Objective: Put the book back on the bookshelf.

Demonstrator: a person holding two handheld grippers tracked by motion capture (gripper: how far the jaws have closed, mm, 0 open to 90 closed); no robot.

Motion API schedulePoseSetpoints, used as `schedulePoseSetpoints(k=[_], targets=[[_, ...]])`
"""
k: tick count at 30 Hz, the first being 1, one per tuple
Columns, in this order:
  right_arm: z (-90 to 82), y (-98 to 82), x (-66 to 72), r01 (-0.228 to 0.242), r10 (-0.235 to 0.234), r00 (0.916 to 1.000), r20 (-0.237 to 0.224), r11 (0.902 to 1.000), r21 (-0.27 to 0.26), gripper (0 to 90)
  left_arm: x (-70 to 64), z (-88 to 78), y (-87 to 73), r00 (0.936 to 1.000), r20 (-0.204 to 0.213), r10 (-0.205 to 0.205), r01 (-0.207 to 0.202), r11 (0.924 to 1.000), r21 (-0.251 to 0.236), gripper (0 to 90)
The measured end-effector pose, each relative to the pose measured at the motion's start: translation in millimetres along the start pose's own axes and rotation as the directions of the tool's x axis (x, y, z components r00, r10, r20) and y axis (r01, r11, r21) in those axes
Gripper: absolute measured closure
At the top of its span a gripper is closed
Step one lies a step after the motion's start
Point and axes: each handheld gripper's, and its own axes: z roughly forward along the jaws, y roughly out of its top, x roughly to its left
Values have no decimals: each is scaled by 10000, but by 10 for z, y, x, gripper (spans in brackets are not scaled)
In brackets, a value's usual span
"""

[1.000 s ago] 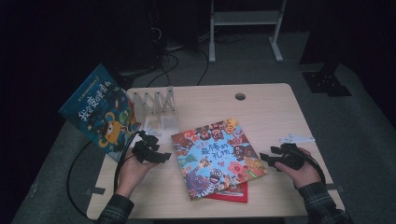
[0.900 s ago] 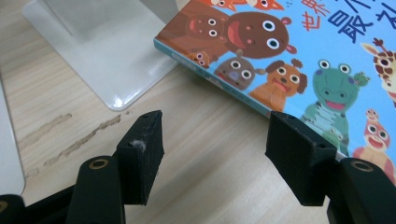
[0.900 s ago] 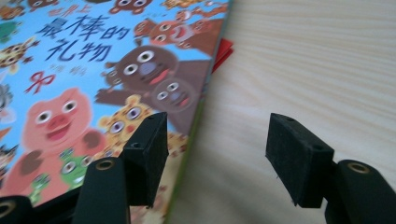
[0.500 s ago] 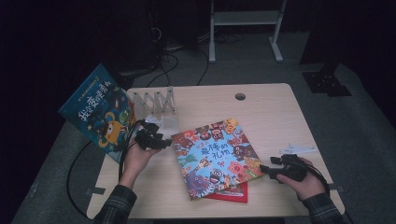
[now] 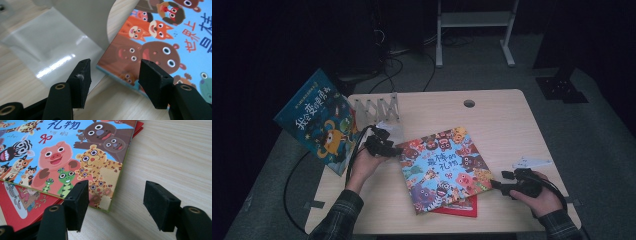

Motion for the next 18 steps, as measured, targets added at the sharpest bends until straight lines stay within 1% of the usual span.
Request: schedulePoseSetpoints(k=[1,2,5,9,10,11,13,14,15,18], targets=[[1,1,1,10,-10,10000,-17,10000,8,358,-5,10,10,10000,59,-33,33,10000,39,420],[3,0,-1,21,-21,10000,-30,10000,-11,357,-4,25,22,9999,140,25,-26,10000,80,420],[3,-3,-2,14,-14,10000,-96,10000,-4,357,0,54,41,9999,170,18,-21,9999,170,403],[3,-8,-8,32,-32,9999,-141,10000,-8,358,-3,38,40,9998,196,79,-85,9995,299,406],[3,-8,-12,25,-25,9999,-170,10000,3,356,-4,27,38,9996,234,169,-178,9991,394,409],[4,-8,-15,6,-6,9998,-191,10000,10,355,-16,21,36,9993,307,232,-245,9988,424,425],[6,-7,-16,-38,38,9998,-220,10000,12,354,-43,6,37,9985,436,323,-344,9983,464,425],[8,-6,-18,-33,33,9997,-231,10000,12,353,-58,2,40,9983,383,435,-453,9978,480,424],[10,-4,-18,-35,35,9997,-234,10000,20,352,-58,3,43,9984,328,464,-479,9978,459,421],[14,-1,-18,-5,5,9997,-234,10000,30,351,-22,34,35,9991,191,387,-394,9984,396,371]])
